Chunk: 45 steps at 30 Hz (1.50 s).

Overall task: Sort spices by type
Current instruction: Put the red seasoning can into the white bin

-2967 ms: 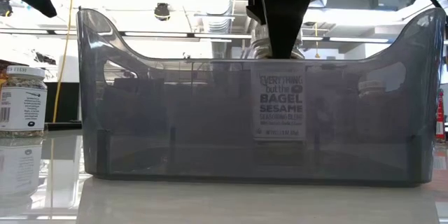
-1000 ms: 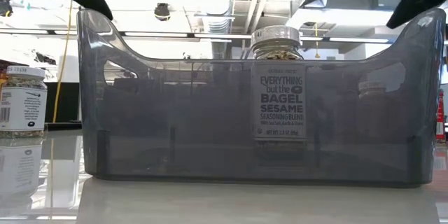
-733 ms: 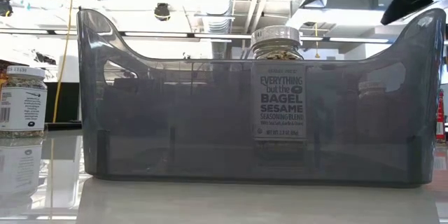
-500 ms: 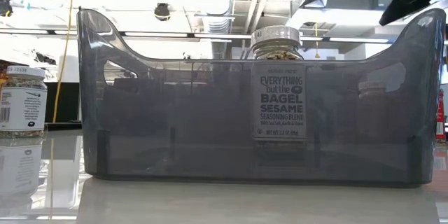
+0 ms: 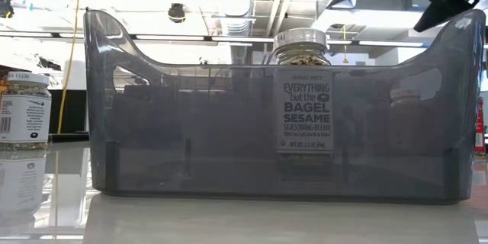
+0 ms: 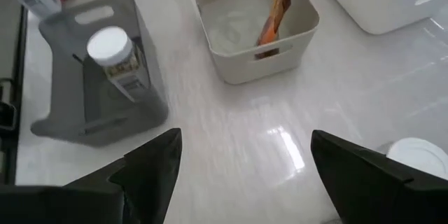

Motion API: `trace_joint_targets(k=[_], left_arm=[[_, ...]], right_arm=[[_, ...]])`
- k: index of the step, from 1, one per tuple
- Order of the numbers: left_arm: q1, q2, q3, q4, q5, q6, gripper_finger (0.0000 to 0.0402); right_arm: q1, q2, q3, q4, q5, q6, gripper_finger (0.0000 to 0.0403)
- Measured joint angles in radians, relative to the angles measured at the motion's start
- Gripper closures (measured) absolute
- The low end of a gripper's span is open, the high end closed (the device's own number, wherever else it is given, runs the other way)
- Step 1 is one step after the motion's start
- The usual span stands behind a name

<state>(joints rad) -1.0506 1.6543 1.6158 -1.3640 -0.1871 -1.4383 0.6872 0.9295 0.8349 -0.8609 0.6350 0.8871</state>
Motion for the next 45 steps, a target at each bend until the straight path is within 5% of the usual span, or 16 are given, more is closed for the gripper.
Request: trace_joint_targets(k=[15, 26, 45], left_arm=[[-0.072, 0.001, -0.283, 0.28, -0.002, 0.08, 0.0077], [-0.022, -0.002, -0.358, 0.444, -0.001, 0.163, 0.0077], [0.009, -0.015, -0.356, 0.28, 0.14, 0.055, 0.0077]], right_arm=[[-0.067, 0.073, 0.0, 0.171, 0.0, 0.005, 0.0057], [-0.068, 0.106, 0.0, 0.186, -0.006, 0.005, 0.0057], [-0.068, 0.105, 0.0, 0.164, -0.007, -0.005, 0.0057]])
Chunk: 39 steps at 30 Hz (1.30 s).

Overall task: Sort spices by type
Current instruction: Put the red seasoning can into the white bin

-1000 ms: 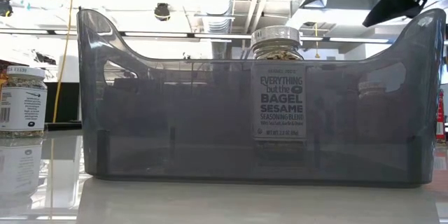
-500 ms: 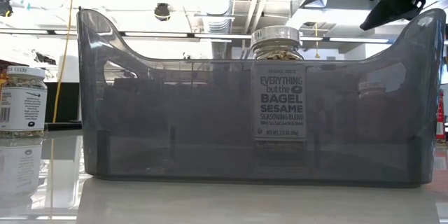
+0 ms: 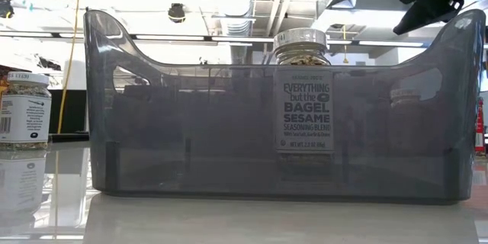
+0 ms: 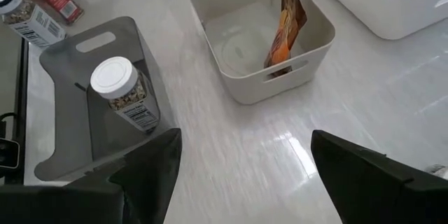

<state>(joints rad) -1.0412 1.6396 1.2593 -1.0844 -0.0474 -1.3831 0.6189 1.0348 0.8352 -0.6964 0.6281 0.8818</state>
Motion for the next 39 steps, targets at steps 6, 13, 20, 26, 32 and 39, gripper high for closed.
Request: trace_joint_targets(k=[6, 13, 20, 26, 32, 39], left_arm=[[0.0, -0.062, -0.004, -0.013, -0.023, -0.093, 0.0077], [-0.001, -0.104, -0.004, -0.004, -0.117, -0.256, 0.0077], [0.008, -0.082, -0.004, 0.023, -0.118, -0.316, 0.0077], [0.013, -0.027, -0.007, 0.054, -0.085, -0.305, 0.0077], [0.014, -0.001, -0.009, 0.048, -0.07, -0.322, 0.0077], [0.009, -0.001, -0.091, 0.13, -0.022, -0.366, 0.0077]], right_arm=[[0.0, 0.0, 0.0, 0.0, 0.0, 0.0, 0.0057], [0.0, 0.0, 0.0, -0.008, 0.0, -0.001, 0.0057], [0.0, 0.0, 0.0, -0.008, 0.0, -0.024, 0.0057], [0.0, 0.0, 0.0, -0.008, 0.0, -0.026, 0.0057], [0.0, 0.0, 0.0, -0.015, 0.0, -0.029, 0.0057], [0.0, 0.0, 0.0, -0.019, 0.0, -0.048, 0.0057]])
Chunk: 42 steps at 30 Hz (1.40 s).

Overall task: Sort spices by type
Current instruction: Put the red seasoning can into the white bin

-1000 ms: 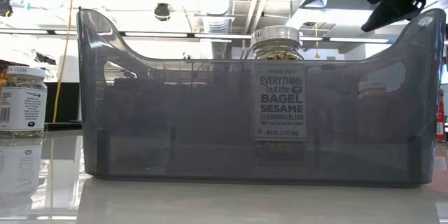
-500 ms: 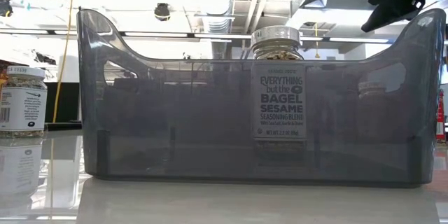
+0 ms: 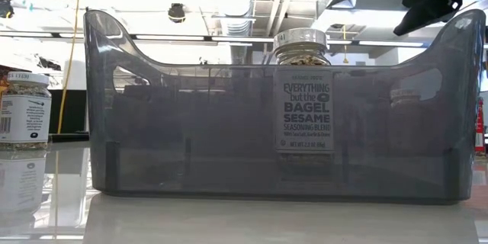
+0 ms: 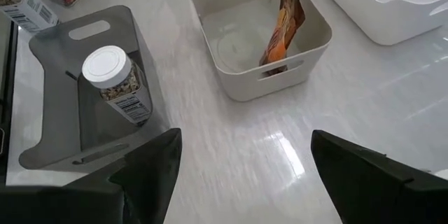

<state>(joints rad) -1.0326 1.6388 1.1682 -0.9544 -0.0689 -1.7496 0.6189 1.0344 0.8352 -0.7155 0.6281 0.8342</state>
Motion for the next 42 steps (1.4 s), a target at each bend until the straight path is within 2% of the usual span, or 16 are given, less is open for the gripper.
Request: trace_joint_targets(k=[7, 11, 15, 20, 24, 28, 32, 36, 39, 42], left_arm=[[0.003, -0.002, -0.03, 0.046, 0.009, 0.0, 0.0087], [0.003, -0.002, -0.03, 0.034, 0.047, 0.001, 0.0128], [0.015, -0.007, -0.03, 0.018, 0.123, -0.005, 0.0193], [0.058, -0.056, 0.011, -0.054, 0.143, -0.002, 0.0195], [0.114, -0.119, 0.094, -0.222, 0.098, -0.015, 0.0195], [0.2, -0.184, 0.186, -0.369, -0.047, 0.03, 0.0195], [0.358, -0.23, 0.249, -0.389, -0.218, 0.236, 0.0195], [0.582, -0.249, 0.306, -0.334, -0.294, 0.594, 0.0195], [0.775, -0.247, 0.351, -0.272, -0.306, 0.904, 0.0195], [0.967, -0.249, 0.373, -0.148, -0.267, 1.214, 0.0195]], right_arm=[[0.0, 0.0, 0.0, -0.012, 0.0, -0.008, 0.0057], [0.0, 0.0, 0.0, -0.011, 0.0, -0.037, 0.0057], [0.0, 0.0, 0.0, -0.01, 0.0, -0.075, 0.0057], [0.0, 0.0, 0.0, -0.01, 0.0, -0.111, 0.0057], [-0.002, 0.0, 0.0, -0.01, 0.0, -0.113, 0.0057], [-0.013, 0.0, 0.0, -0.01, 0.0, -0.113, 0.0057], [-0.028, 0.0, 0.0, -0.01, 0.0, -0.124, 0.0057], [-0.044, 0.0, 0.0, -0.008, 0.0, -0.135, 0.0057], [-0.058, 0.0, 0.0, -0.007, 0.0, -0.136, 0.0057], [-0.067, 0.0, 0.0, -0.007, 0.0, -0.136, 0.0057]])
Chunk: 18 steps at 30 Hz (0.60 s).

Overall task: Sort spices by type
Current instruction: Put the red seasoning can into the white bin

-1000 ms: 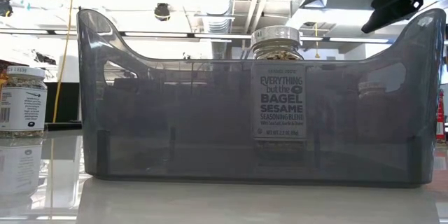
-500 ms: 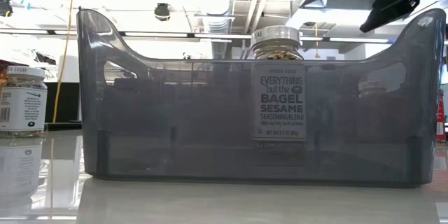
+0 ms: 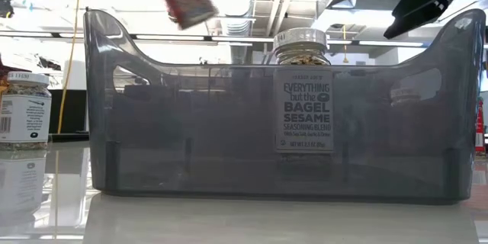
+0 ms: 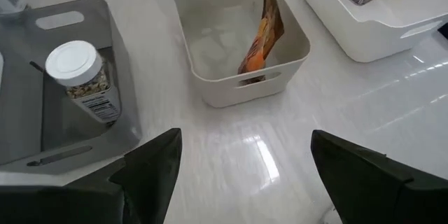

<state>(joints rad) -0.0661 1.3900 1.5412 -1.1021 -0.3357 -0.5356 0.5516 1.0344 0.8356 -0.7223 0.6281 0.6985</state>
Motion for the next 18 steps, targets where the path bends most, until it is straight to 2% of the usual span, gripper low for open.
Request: trace_joint_targets(k=[4, 8, 13, 18], left_arm=[[0.251, 0.015, 0.001, 0.165, 0.13, 0.341, 0.0195], [0.437, 0.077, 0.002, 0.298, 0.277, 0.558, 0.0195], [0.543, 0.206, 0.001, 0.418, 0.44, 0.732, 0.0195], [0.57, 0.349, 0.046, 0.37, 0.461, 0.869, 0.0195]], right_arm=[[-0.017, 0.0, 0.0, 0.0, 0.0, 0.018, 0.0057], [-0.04, 0.0, 0.0, -0.003, 0.0, 0.07, 0.0057], [-0.077, 0.0, 0.0, -0.002, 0.0, 0.131, 0.0057], [-0.103, 0.0, 0.0, -0.003, 0.0, 0.168, 0.0057]])
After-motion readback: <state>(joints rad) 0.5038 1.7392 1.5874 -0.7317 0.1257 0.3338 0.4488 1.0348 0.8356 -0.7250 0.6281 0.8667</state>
